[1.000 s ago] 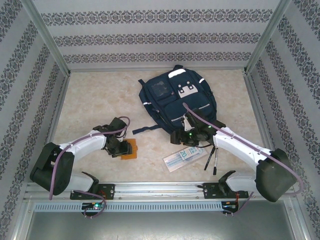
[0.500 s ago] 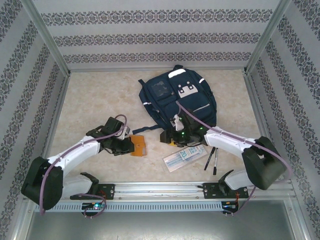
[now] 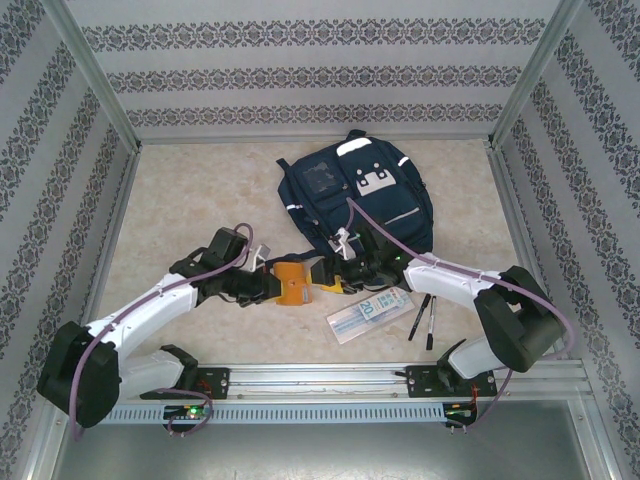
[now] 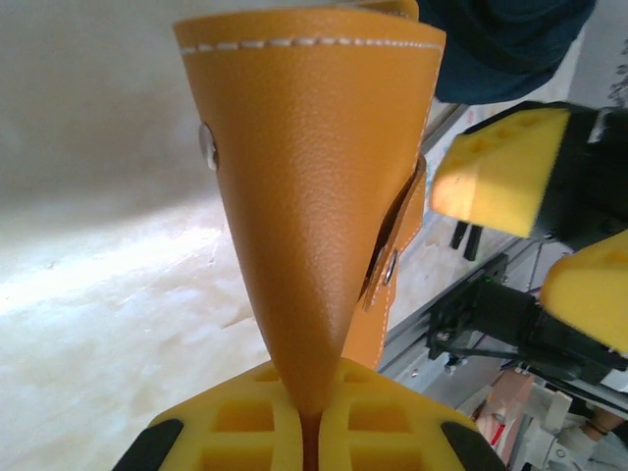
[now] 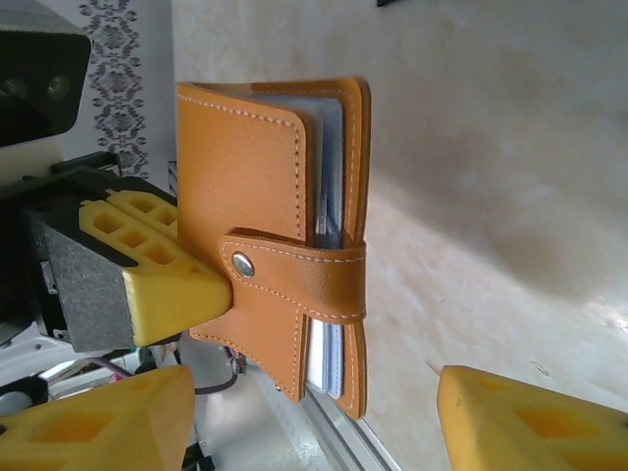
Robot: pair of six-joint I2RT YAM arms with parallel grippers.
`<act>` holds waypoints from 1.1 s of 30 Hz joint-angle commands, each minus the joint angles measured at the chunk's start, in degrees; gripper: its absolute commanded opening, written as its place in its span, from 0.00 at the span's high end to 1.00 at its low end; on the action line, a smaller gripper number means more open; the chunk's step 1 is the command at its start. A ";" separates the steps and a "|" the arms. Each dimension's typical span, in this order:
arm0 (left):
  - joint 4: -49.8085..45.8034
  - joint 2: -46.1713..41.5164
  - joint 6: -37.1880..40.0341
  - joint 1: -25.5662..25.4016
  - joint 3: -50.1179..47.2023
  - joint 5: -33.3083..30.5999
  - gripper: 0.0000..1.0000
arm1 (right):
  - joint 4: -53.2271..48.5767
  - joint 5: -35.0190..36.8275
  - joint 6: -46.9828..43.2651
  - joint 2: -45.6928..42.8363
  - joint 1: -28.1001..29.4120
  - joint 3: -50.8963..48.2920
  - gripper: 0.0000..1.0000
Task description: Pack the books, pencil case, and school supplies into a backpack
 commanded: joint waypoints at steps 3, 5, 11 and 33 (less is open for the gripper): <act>10.01 -2.57 -7.41 -0.71 -1.73 4.88 1.00 | 11.18 -4.63 6.34 0.37 0.60 -1.71 0.33; 12.41 -2.44 -9.04 -0.77 -1.97 6.82 1.00 | 11.42 -4.55 6.49 0.43 0.55 -1.36 0.32; 12.62 -1.57 -8.89 -1.69 -1.25 8.84 1.00 | 19.38 -7.21 9.75 2.34 0.73 -1.09 0.42; 5.34 8.36 33.44 -12.75 22.74 -17.26 0.41 | -21.42 8.29 -4.09 -23.73 -32.38 -1.31 0.96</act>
